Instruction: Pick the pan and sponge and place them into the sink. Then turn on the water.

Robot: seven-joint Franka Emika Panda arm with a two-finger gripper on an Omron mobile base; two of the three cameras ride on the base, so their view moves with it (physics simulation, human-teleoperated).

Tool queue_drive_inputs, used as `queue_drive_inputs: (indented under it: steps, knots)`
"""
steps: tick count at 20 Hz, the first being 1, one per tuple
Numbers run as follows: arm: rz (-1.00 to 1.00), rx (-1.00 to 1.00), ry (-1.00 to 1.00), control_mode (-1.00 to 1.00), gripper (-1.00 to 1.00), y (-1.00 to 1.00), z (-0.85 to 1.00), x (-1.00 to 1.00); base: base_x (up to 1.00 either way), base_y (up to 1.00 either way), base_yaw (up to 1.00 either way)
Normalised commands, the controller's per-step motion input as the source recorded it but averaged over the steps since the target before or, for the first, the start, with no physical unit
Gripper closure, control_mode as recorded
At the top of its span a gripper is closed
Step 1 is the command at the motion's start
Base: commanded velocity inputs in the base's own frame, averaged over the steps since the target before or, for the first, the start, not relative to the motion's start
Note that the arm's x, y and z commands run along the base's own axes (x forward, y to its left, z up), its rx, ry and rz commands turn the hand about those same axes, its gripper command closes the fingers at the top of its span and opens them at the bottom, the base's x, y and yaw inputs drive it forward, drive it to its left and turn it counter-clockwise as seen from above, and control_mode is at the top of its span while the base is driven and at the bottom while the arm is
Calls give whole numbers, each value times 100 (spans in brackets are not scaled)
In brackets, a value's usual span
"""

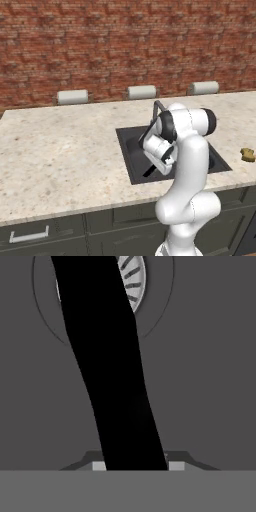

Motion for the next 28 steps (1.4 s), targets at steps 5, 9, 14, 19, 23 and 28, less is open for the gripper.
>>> queue_drive_inputs:
  steps: [5,9,14,19,23,28]
  knots:
    - [-11,0,0,-100,100,-12,-23,0,0,0,0]
    - [-16,0,0,-100,100,-1,-11,-6,0,0,0]
    - [-21,0,0,-100,100,0,-2,-39,0,0,0]
    - [-18,1,0,-100,100,0,-11,-17,0,0,0]
    - [-5,12,4,-100,100,-2,-43,1,0,0,0]
    - [0,15,5,-100,100,-1,-45,16,0,0,0]
